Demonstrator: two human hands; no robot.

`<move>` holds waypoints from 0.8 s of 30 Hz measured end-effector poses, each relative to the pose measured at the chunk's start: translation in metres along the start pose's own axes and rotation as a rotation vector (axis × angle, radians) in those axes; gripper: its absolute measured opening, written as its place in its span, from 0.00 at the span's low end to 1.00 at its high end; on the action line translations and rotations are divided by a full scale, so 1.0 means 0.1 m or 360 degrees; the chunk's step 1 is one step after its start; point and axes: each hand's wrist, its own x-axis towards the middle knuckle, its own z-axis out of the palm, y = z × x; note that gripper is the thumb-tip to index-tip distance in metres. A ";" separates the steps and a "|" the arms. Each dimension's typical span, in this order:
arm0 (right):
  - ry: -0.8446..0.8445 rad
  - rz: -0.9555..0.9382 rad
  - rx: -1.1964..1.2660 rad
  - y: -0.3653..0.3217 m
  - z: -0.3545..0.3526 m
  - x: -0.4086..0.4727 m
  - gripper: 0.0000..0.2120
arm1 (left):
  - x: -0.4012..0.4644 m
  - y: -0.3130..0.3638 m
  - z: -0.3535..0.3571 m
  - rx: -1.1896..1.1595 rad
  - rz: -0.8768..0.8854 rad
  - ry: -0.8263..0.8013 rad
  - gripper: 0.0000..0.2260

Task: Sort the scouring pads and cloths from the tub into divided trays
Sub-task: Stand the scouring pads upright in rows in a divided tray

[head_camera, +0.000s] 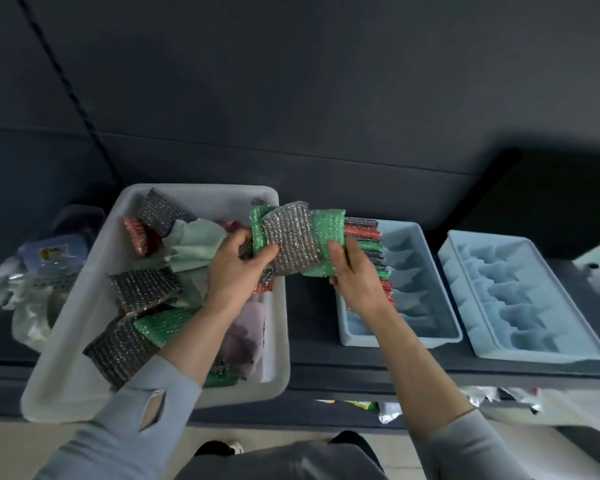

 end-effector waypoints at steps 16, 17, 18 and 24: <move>-0.0453 -0.0439 -0.1013 0.90 -1.30 -0.02 0.12 | -0.58 0.46 0.82 -0.0293 -0.0080 0.0508 0.28; -0.0447 -0.0483 -0.1049 0.92 -1.27 -0.02 0.13 | -0.64 0.44 0.89 -0.0287 -0.0112 0.0515 0.32; -0.0426 -0.0533 -0.1074 0.94 -1.23 -0.03 0.13 | -0.68 0.42 0.95 -0.0288 -0.0115 0.0526 0.31; -0.0339 -0.0943 -0.1219 0.99 -0.94 -0.01 0.12 | -0.81 0.39 0.99 -0.0247 -0.0033 0.0473 0.12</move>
